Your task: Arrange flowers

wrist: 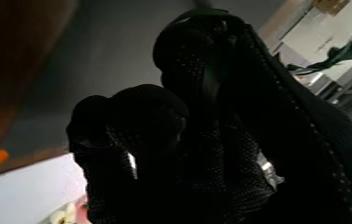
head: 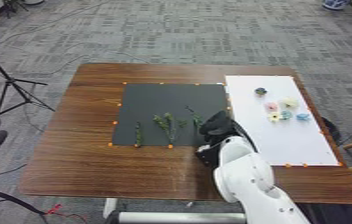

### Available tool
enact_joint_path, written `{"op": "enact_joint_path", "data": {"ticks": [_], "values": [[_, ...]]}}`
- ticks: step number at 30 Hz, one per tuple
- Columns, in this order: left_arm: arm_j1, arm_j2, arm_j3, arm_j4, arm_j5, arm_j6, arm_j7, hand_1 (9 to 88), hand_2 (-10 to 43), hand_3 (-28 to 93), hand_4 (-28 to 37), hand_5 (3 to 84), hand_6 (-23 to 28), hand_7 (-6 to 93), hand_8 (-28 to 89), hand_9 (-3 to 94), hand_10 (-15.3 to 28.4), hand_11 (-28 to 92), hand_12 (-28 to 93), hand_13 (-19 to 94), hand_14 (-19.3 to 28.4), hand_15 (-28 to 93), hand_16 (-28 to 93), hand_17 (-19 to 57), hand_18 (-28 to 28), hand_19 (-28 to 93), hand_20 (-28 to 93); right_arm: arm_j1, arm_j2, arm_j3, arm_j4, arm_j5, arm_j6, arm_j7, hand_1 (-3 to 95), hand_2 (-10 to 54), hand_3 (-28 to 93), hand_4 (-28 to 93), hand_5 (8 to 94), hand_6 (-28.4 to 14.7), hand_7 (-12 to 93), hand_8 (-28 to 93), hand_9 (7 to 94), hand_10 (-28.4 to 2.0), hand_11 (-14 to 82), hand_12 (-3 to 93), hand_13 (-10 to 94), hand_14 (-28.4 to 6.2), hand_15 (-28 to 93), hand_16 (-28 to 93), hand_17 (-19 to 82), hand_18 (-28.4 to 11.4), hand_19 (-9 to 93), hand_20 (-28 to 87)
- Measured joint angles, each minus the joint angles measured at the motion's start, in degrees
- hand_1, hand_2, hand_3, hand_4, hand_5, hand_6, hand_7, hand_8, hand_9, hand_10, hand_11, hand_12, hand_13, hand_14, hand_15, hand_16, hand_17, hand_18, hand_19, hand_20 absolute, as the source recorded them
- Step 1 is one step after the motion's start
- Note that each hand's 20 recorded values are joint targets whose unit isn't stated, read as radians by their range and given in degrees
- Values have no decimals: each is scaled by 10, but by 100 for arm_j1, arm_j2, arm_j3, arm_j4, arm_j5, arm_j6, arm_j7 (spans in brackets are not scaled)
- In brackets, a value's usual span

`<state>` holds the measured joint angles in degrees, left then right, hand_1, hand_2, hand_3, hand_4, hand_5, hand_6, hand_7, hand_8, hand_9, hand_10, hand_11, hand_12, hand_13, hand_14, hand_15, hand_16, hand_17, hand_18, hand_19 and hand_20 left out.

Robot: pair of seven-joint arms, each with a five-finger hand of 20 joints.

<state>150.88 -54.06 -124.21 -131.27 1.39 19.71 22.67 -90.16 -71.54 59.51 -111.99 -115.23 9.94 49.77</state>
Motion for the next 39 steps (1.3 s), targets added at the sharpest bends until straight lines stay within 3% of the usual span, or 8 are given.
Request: {"op": "enact_joint_path", "data": {"ticks": [7,11,15,19,22,33,35,39], "values": [[27,-9,-3,-2,-6,-8,17,220,173,702,-283,364,84,78,-71,291,135,119,112,210,142,247,-36,-49,117,237,108,-48,-37,-29,124,-383,-90,148,537,-95,661,-244,738,-65,241,182,820,-139,314,412,835,-66,627,333,439,-284,932,365],[45,-16,-3,-3,-10,-11,23,220,172,703,-283,363,84,78,-70,291,135,119,112,210,142,245,-37,-49,118,237,108,-63,-43,-8,129,-472,-92,169,497,-95,700,-249,716,-73,212,130,810,-143,336,395,830,-66,632,327,437,-284,932,362],[54,-22,-3,-5,-13,-10,39,221,172,703,-283,363,85,78,-71,290,135,119,113,209,142,245,-36,-49,117,237,109,-151,-21,64,64,-505,-74,163,480,-95,718,-257,701,-83,178,-72,806,-148,351,379,830,-66,632,329,437,-284,932,363],[76,-22,-3,-8,-20,-9,64,222,171,703,-283,362,85,77,-70,289,134,118,113,209,142,245,-36,-48,117,235,109,-241,24,106,-10,-543,-47,144,460,-95,723,-256,663,-94,136,-85,797,-156,370,357,828,-68,634,329,437,-284,932,362],[87,-28,-3,-8,-22,-7,76,222,171,704,-283,362,84,78,-70,289,134,119,113,210,142,246,-35,-48,117,234,109,-271,50,109,-28,-600,-12,130,433,-95,730,-243,628,-110,103,-79,776,-175,395,284,825,-71,637,329,437,-284,932,362],[106,-48,-1,-20,-35,2,113,223,172,702,-283,360,85,77,-70,288,135,119,113,210,141,248,-36,-49,118,237,111,-263,165,-12,-15,-1460,-13,-30,363,-93,714,-204,519,-148,49,-71,695,-228,216,181,803,-92,657,295,429,-284,932,335],[108,-51,-1,-22,-37,2,116,223,172,702,-283,359,85,77,-70,288,135,119,113,210,141,248,-37,-49,118,237,111,-257,172,-26,-20,-1570,-118,-58,324,-37,716,-197,532,-150,68,-62,677,-241,194,172,796,-97,662,287,426,-284,932,322],[117,-64,-4,-30,-41,5,119,223,173,702,-283,360,85,78,-70,289,135,119,112,210,142,248,-37,-50,118,238,111,-292,235,4,-131,-1734,-595,-177,284,46,728,-178,582,-136,225,-55,656,-255,162,154,797,-101,663,265,428,-284,932,297]]}}
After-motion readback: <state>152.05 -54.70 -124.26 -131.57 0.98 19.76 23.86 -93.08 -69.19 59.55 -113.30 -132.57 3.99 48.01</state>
